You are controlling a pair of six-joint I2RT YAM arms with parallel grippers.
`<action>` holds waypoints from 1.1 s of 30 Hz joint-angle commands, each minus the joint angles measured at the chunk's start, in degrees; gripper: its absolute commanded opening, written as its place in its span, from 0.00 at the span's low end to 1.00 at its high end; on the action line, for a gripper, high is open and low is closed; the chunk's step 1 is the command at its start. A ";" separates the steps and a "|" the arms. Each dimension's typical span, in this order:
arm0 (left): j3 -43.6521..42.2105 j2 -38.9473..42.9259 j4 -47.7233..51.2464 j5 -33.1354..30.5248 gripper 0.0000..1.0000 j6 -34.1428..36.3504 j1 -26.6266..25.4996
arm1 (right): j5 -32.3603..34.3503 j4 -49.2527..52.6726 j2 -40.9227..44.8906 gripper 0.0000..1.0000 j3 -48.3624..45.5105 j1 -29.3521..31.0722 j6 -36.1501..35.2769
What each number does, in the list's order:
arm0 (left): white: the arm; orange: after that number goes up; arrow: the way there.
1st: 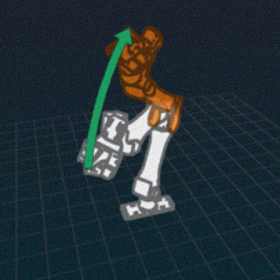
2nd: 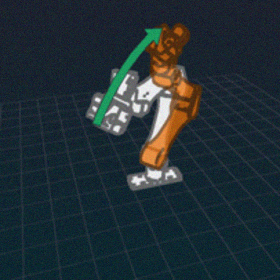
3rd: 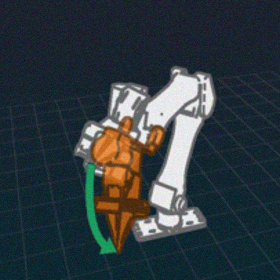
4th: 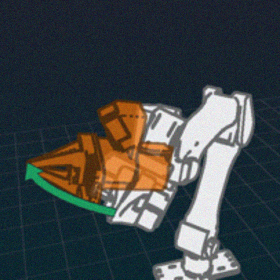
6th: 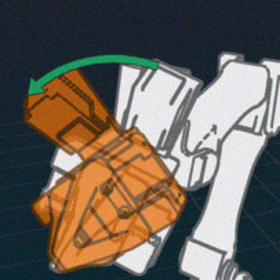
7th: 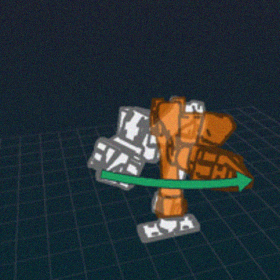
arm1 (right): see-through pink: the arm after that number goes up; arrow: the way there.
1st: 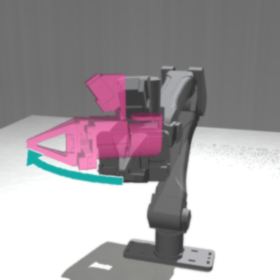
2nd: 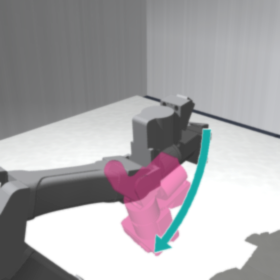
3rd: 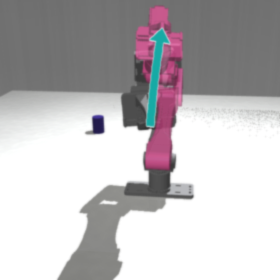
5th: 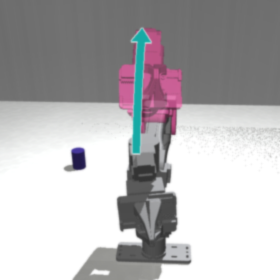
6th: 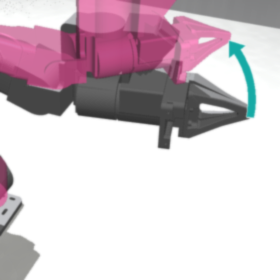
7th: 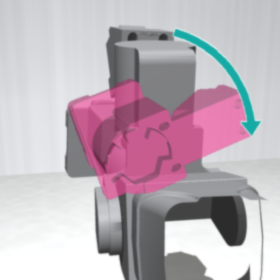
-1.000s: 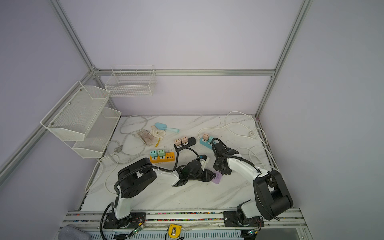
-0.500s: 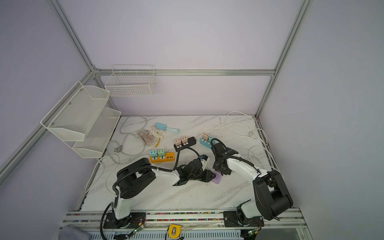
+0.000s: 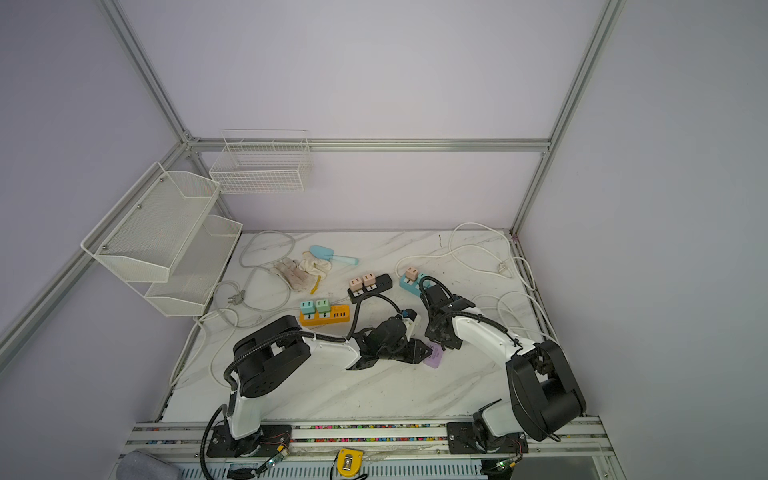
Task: Pull the plug off the socket
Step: 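Hold the purple strip with the left gripper while the right gripper grips the adapter, then pull the pink adapter up out of the purple strip with the right gripper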
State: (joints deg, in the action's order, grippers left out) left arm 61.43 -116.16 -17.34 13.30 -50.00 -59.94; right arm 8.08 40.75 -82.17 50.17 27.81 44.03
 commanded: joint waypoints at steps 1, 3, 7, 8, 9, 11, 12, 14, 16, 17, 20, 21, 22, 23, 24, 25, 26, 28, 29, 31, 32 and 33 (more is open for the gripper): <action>0.27 -4.88 13.12 -0.06 0.25 -0.01 -2.37 | -0.87 0.76 -1.75 0.16 4.10 2.23 1.87; -0.37 -4.28 13.38 -1.35 0.24 -0.35 -2.39 | -1.97 0.40 -0.41 0.16 3.34 2.13 2.16; -1.02 -4.31 13.28 -1.72 0.23 -0.97 -2.36 | -2.14 1.87 2.66 0.16 2.44 0.95 2.70; -0.84 -4.40 13.22 -1.39 0.23 -0.89 -2.38 | -2.42 2.21 3.09 0.16 2.26 0.89 2.87; -0.71 -4.43 13.17 -1.14 0.23 -0.73 -2.37 | -2.97 2.36 3.16 0.16 2.08 0.86 2.90; -0.62 -4.05 13.10 -1.17 0.23 -0.19 -2.37 | -4.11 2.40 5.89 0.16 1.87 0.88 3.14; -0.69 -3.83 13.02 -1.50 0.23 -0.04 -2.37 | -4.11 2.67 6.73 0.16 1.95 0.86 3.26; -0.46 -3.31 12.68 -1.70 0.23 0.14 -2.36 | -3.41 3.96 8.37 0.16 2.27 0.46 3.27; 0.53 -2.84 13.07 -1.84 0.23 0.88 -2.37 | -2.69 5.50 9.48 0.16 2.71 -0.08 2.85; 1.00 -2.44 13.33 -1.94 0.23 1.25 -2.33 | -2.32 6.18 10.02 0.16 3.05 -0.38 2.65; 1.33 -0.91 12.61 -2.87 0.23 2.04 -2.37 | -2.00 6.88 11.95 0.16 3.67 -1.36 1.96; 1.41 -0.38 12.26 -3.16 0.23 2.32 -2.37 | -2.12 6.89 12.63 0.16 3.86 -1.57 1.73; 1.75 0.18 12.12 -3.64 0.24 2.73 -2.33 | -2.10 6.89 13.34 0.16 3.97 -1.89 1.52; 2.27 0.83 12.25 -4.18 0.25 3.01 -2.28 | -2.17 6.88 14.02 0.16 4.05 -2.29 1.42; 2.61 1.37 12.38 -4.56 0.26 3.28 -2.20 | -2.22 6.91 14.68 0.16 4.14 -2.54 1.21; 2.80 2.02 12.05 -4.93 0.27 3.41 -2.12 | -2.28 6.89 15.46 0.16 4.19 -2.93 1.00; 3.01 2.76 11.58 -5.27 0.28 3.38 -1.96 | -2.45 6.88 16.10 0.16 4.31 -3.30 0.72; 3.14 3.99 10.42 -5.39 0.30 2.95 -1.60 | -2.92 6.80 17.37 0.16 4.47 -3.60 0.32; 3.10 4.65 10.21 -5.63 0.31 2.68 -1.41 | -3.06 6.80 18.07 0.16 4.46 -3.70 0.05; 2.55 6.31 9.75 -6.19 0.33 2.36 -1.06 | -2.42 7.36 19.34 0.15 4.74 -3.70 -0.30; 2.04 7.40 9.33 -6.46 0.33 2.36 -0.97 | -1.48 7.94 20.00 0.15 5.21 -3.65 -1.04; 1.07 8.86 8.94 -7.04 0.34 2.36 -0.95 | -1.17 7.77 20.81 0.16 5.38 -3.68 -2.47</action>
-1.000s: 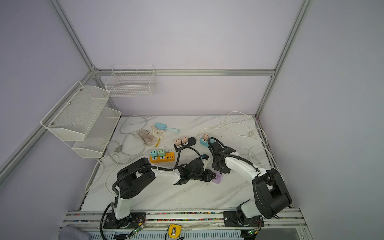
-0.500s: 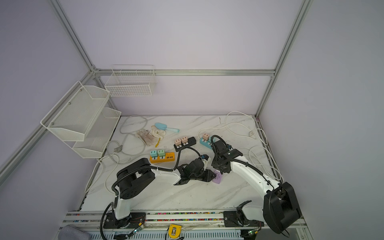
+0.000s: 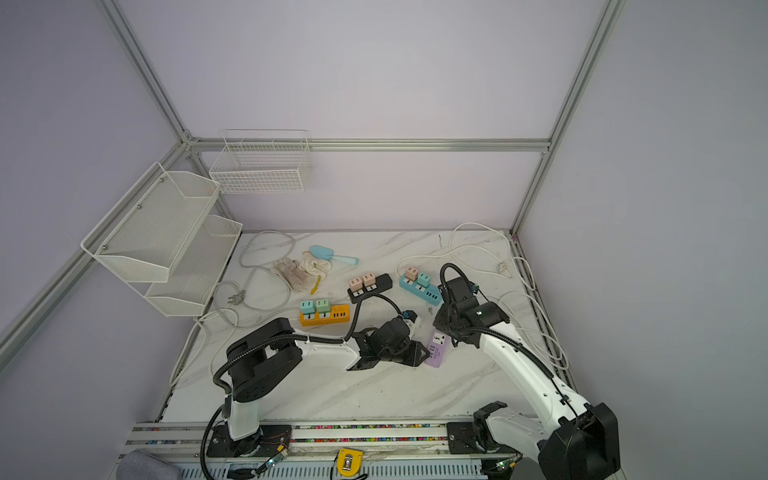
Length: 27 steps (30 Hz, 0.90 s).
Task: Pull the plug off the socket
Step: 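Pull the pink adapter up out of the purple strip with the right gripper, then carry the pink adapter toward the left gripper while the left gripper lifts off the strip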
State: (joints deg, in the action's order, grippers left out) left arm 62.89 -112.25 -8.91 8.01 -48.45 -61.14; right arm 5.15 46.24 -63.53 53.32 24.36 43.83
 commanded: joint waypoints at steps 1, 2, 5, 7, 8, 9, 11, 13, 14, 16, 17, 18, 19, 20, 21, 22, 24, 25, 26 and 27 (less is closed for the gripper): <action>-1.58 6.62 0.17 -2.61 0.34 0.88 0.24 | 1.56 1.99 3.20 0.15 2.31 -0.24 -2.61; -2.82 8.15 -0.39 -3.40 0.35 0.90 0.19 | 0.99 1.45 4.33 0.15 2.19 -0.23 -2.96; -7.46 13.73 -1.42 -6.67 0.36 0.97 0.24 | -1.64 -0.96 6.71 0.15 1.66 -0.21 -4.68; -9.59 16.99 0.10 -8.82 0.37 1.25 0.24 | -2.98 -1.88 7.39 0.15 1.65 -0.13 -5.71; -10.55 18.70 1.16 -9.98 0.37 1.46 0.19 | -3.57 -2.53 7.59 0.15 1.54 -0.06 -6.32; -11.42 20.04 1.86 -10.90 0.37 1.66 0.23 | -4.18 -3.21 7.66 0.15 1.57 0.11 -6.71; -13.36 23.40 3.75 -12.75 0.39 1.70 0.37 | -5.45 -5.27 7.58 0.15 1.01 0.84 -7.03; -14.81 26.19 5.53 -13.54 0.39 0.87 0.87 | -7.65 -8.11 7.43 0.15 0.11 1.38 -6.76; -15.45 27.66 6.37 -13.87 0.39 0.57 1.11 | -8.32 -9.72 7.50 0.15 -0.53 1.87 -6.22; -16.72 30.37 7.37 -14.46 0.40 0.38 1.42 | -8.91 -13.15 7.33 0.15 -1.90 3.50 -5.51; -17.21 31.71 8.20 -14.85 0.40 0.37 1.55 | -9.01 -15.04 7.05 0.15 -2.66 4.26 -5.17; -17.51 33.75 9.09 -15.39 0.40 0.44 1.62 | -9.37 -17.11 6.72 0.15 -3.77 4.95 -4.99; -17.65 34.73 10.27 -15.84 0.40 0.53 1.79 | -9.89 -19.05 6.51 0.15 -4.68 5.44 -4.60; -17.79 35.73 11.70 -16.66 0.41 0.55 2.05 | -10.59 -21.30 6.28 0.15 -5.81 5.97 -3.95; -17.95 36.77 13.34 -17.54 0.41 -0.10 2.22 | -11.17 -23.64 6.13 0.15 -6.92 6.67 -3.32; -17.96 37.61 14.96 -18.43 0.41 -0.72 2.46 | -11.42 -25.60 5.97 0.15 -7.84 7.35 -2.66; -18.23 39.57 17.47 -19.96 0.42 -0.79 2.83 | -11.39 -29.21 5.57 0.15 -9.55 8.93 -1.27; -18.66 40.50 18.08 -20.60 0.43 -0.65 3.04 | -11.39 -31.07 5.07 0.15 -10.29 9.87 -0.76; -19.00 41.19 18.50 -21.00 0.44 -0.60 3.18 | -11.35 -32.47 4.63 0.15 -10.79 10.62 -0.31; -19.35 41.96 19.14 -21.42 0.44 -0.67 3.57 | -11.22 -33.92 3.97 0.15 -11.31 11.53 0.30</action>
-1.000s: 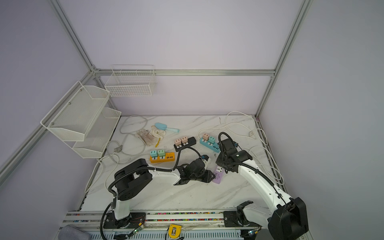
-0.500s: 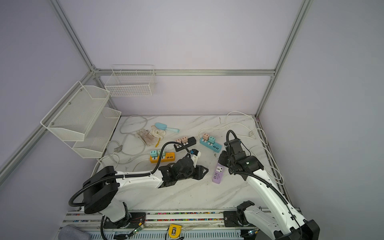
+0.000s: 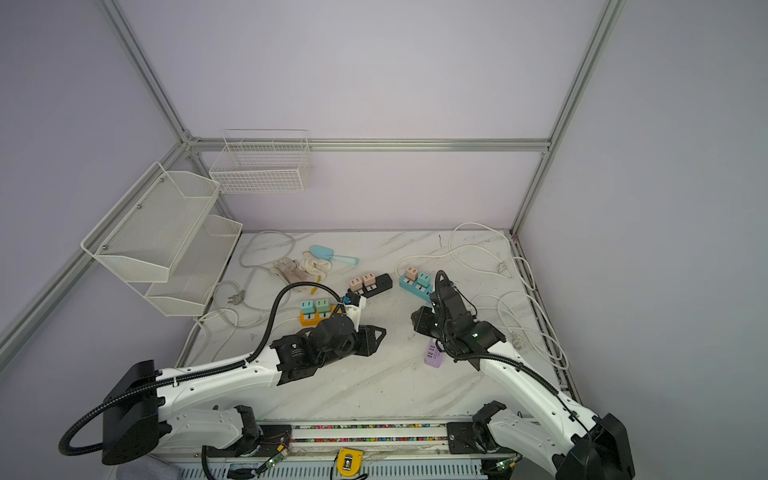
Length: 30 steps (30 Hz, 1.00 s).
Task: Pull the plug off the socket
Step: 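Carry the pink adapter toward the left gripper while the left gripper lifts off the strip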
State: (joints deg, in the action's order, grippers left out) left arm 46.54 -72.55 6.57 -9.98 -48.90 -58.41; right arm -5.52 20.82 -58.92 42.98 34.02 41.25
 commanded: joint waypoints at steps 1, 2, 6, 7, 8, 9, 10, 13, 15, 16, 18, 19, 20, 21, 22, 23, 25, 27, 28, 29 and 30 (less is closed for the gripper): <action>-3.21 2.93 4.68 -3.82 0.44 -0.53 1.24 | -0.59 -10.29 -1.37 0.15 -1.67 2.66 3.39; -3.46 3.70 5.58 -4.26 0.45 -1.19 1.60 | -0.62 -12.08 -2.45 0.15 -2.29 3.68 3.88; -5.47 6.27 6.44 -5.58 0.46 -2.18 2.68 | 0.11 -16.11 -6.35 0.15 -3.04 6.38 4.20; -5.82 6.78 6.93 -5.75 0.47 -2.53 3.15 | 0.73 -17.09 -7.26 0.15 -3.29 7.24 4.39; -6.17 7.36 7.42 -5.92 0.47 -2.75 3.46 | 0.94 -18.45 -8.03 0.15 -3.71 7.92 4.81; -6.44 7.79 7.70 -5.97 0.47 -2.77 3.77 | 0.95 -19.82 -8.72 0.15 -4.22 8.39 5.33; -6.70 8.20 7.94 -5.97 0.48 -2.69 4.09 | 1.11 -21.26 -9.43 0.15 -4.76 8.88 6.27; -7.47 8.84 8.90 -6.37 0.48 -2.86 4.96 | 1.01 -25.72 -12.09 0.15 -5.89 10.54 7.63; -7.83 9.01 9.13 -6.19 0.48 -3.01 5.62 | 2.09 -26.84 -14.22 0.15 -5.63 12.16 8.09; -8.00 9.03 9.04 -6.06 0.48 -3.10 5.92 | 2.78 -27.18 -15.14 0.15 -5.52 12.93 8.22; -8.52 8.94 8.52 -5.74 0.48 -3.37 6.20 | 3.41 -28.73 -16.35 0.16 -6.46 13.86 8.98; -8.78 8.80 8.15 -5.55 0.48 -3.53 6.30 | 2.90 -30.70 -16.88 0.16 -7.67 14.03 9.58; -8.97 8.63 8.06 -5.56 0.48 -3.84 6.34 | 2.72 -31.73 -17.23 0.16 -8.25 14.05 9.99; -9.10 8.36 8.06 -5.57 0.48 -4.19 6.49 | 2.71 -32.67 -17.77 0.16 -8.89 14.18 10.41; -9.19 8.18 8.05 -5.49 0.48 -4.50 6.63 | 2.79 -33.30 -18.26 0.16 -9.18 14.26 10.52; -9.27 7.98 7.89 -5.41 0.48 -4.60 6.64 | 2.88 -33.62 -18.70 0.16 -9.32 14.39 10.59; -9.54 7.58 7.43 -5.24 0.48 -4.94 6.69 | 3.21 -34.36 -19.45 0.16 -9.75 14.53 10.77; -9.54 7.10 7.35 -4.94 0.48 -5.51 6.73 | 3.53 -35.28 -19.48 0.16 -10.48 14.61 10.86; -9.54 6.92 7.30 -4.66 0.49 -5.95 6.80 | 3.86 -35.25 -19.48 0.17 -10.75 14.67 10.93; -9.63 6.67 7.13 -4.45 0.49 -6.46 6.82 | 4.52 -34.62 -20.52 0.17 -10.81 14.67 11.04; -9.63 6.49 6.98 -4.20 0.49 -6.82 6.82 | 5.05 -34.32 -21.13 0.18 -10.66 14.65 11.00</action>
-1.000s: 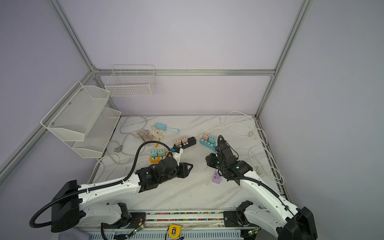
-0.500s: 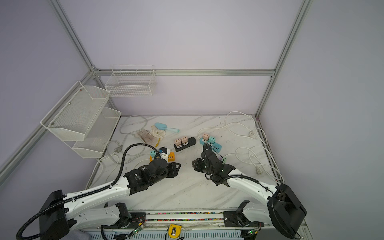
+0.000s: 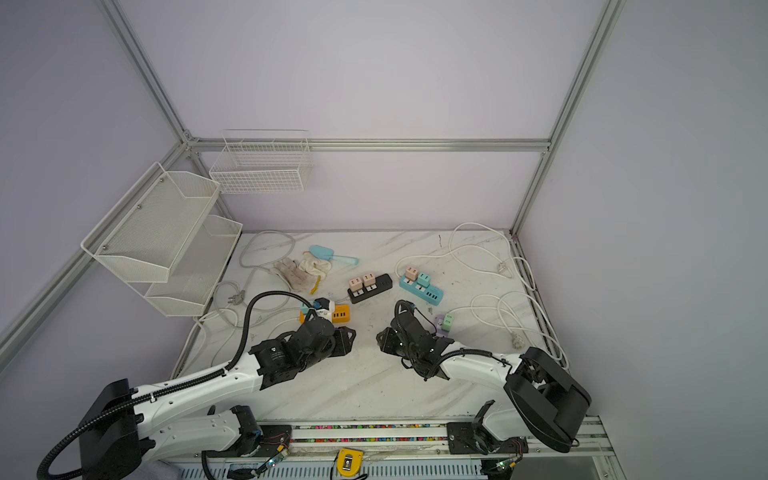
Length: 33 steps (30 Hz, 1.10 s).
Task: Pull the plug off the socket
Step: 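Carry the pink adapter toward the left gripper while the left gripper lifts off the strip, then lower the pink adapter onto the table and open the right gripper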
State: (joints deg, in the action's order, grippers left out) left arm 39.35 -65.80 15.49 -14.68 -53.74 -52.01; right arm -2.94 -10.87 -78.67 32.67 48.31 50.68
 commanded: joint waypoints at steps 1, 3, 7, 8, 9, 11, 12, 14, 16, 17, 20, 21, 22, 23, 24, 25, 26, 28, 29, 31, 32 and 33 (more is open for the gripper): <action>-2.52 -0.60 -2.19 0.88 0.49 -2.38 0.42 | 2.76 -2.73 -1.80 0.18 -0.46 0.38 1.57; -2.62 -1.33 -2.71 1.30 0.49 -2.99 0.46 | 2.68 -3.59 -2.80 0.18 -0.53 0.38 1.86; -2.02 -2.65 -2.82 2.63 0.50 -3.48 0.50 | 2.22 -5.11 -4.89 0.19 -0.58 0.51 2.06; -2.00 -2.81 -3.10 3.00 0.50 -3.33 0.50 | 2.40 -5.12 -5.28 0.19 -0.65 0.63 2.05; -2.00 -2.92 -3.22 3.17 0.50 -3.18 0.50 | 2.46 -5.27 -5.57 0.19 -0.79 0.64 2.14; -1.93 -3.12 -3.56 3.50 0.50 -3.05 0.50 | 2.59 -5.98 -5.94 0.21 -1.51 0.59 2.82; -1.92 -3.22 -3.74 3.61 0.51 -2.95 0.52 | 2.58 -6.60 -6.04 0.21 -1.93 0.64 3.13; -1.87 -3.45 -3.88 3.71 0.51 -2.95 0.53 | 2.65 -7.23 -6.38 0.22 -2.47 0.62 3.49; -1.74 -3.81 -3.92 3.74 0.52 -2.91 0.58 | 2.92 -6.66 -6.89 0.23 -2.44 0.61 3.38; -1.57 -3.91 -3.86 3.71 0.52 -2.80 0.59 | 3.02 -6.14 -7.00 0.24 -2.35 0.62 3.21; -0.96 -4.42 -3.28 3.79 0.53 -2.52 0.59 | 3.36 -4.10 -7.61 0.28 -1.91 0.64 2.35; -0.79 -4.46 -3.14 3.91 0.54 -2.50 0.60 | 3.46 -3.56 -7.50 0.29 -1.94 0.64 2.24; -0.77 -4.51 -3.11 3.97 0.54 -2.51 0.59 | 3.47 -3.29 -7.32 0.30 -2.14 0.64 2.17; -0.77 -4.51 -3.17 3.98 0.54 -2.60 0.59 | 3.50 -3.36 -6.96 0.33 -2.37 0.61 2.07; -0.77 -4.55 -3.39 3.96 0.54 -2.53 0.59 | 3.55 -3.36 -6.59 0.35 -2.57 0.64 1.98; -0.69 -4.58 -3.49 4.05 0.54 -2.39 0.54 | 3.72 -3.05 -6.22 0.37 -2.69 0.64 2.10; -0.45 -4.53 -3.30 3.96 0.54 -2.19 0.59 | 4.05 -2.58 -5.93 0.41 -2.68 0.63 2.15; 0.06 -4.44 -2.70 3.96 0.54 -1.98 0.59 | 4.32 -1.71 -5.48 0.47 -2.42 0.63 1.90; 0.18 -4.31 -2.61 4.08 0.54 -1.96 0.58 | 4.53 -0.84 -5.28 0.49 -2.02 0.59 1.63; 0.28 -3.99 -2.62 4.26 0.54 -2.20 0.60 | 5.17 1.42 -4.95 0.54 -1.05 0.64 1.21; 0.33 -3.70 -2.60 4.42 0.54 -2.25 0.59 | 5.72 2.54 -4.61 0.56 -0.64 0.62 0.97; 0.37 -3.43 -2.58 4.52 0.55 -2.25 0.59 | 6.37 3.95 -4.27 0.58 -0.21 0.59 0.92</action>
State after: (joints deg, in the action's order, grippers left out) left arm 39.09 -70.50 13.82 -10.63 -56.40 -51.77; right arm 0.75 -12.47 -84.27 30.92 48.64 51.75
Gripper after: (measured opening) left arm 0.545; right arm 0.572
